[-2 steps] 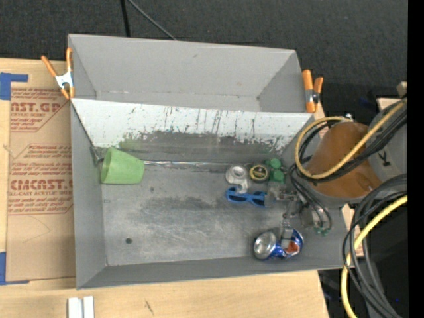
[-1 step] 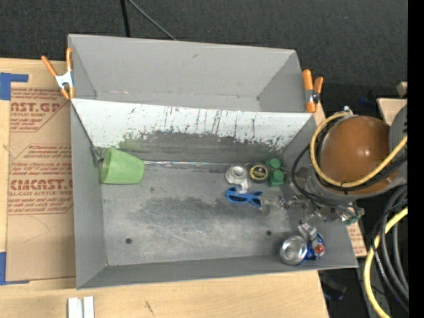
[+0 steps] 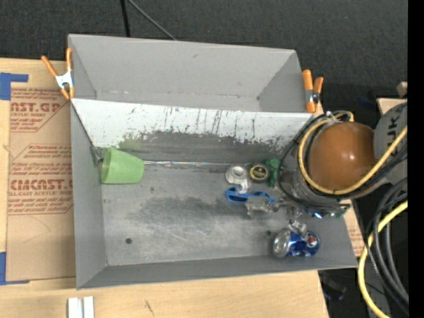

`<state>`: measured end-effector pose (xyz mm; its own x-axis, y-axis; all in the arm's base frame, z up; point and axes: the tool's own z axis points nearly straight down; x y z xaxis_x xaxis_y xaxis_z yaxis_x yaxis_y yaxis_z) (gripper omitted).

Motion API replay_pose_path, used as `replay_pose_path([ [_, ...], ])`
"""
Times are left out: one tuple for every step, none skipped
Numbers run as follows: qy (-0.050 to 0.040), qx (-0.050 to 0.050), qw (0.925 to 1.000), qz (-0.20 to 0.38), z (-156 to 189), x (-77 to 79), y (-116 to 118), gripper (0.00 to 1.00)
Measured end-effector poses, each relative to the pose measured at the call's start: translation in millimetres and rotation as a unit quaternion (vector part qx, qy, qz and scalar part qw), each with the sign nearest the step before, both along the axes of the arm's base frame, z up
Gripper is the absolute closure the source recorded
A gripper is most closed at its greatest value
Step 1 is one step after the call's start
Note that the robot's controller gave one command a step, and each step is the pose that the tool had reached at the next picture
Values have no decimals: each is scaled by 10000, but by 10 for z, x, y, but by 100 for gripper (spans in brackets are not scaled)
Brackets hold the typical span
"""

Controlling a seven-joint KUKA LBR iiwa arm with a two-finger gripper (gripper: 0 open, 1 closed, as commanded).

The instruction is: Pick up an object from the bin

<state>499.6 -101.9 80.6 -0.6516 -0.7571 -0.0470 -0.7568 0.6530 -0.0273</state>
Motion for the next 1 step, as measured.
replay_pose_path([
  [222,-115,9940,1066,390,2,-366,0],
])
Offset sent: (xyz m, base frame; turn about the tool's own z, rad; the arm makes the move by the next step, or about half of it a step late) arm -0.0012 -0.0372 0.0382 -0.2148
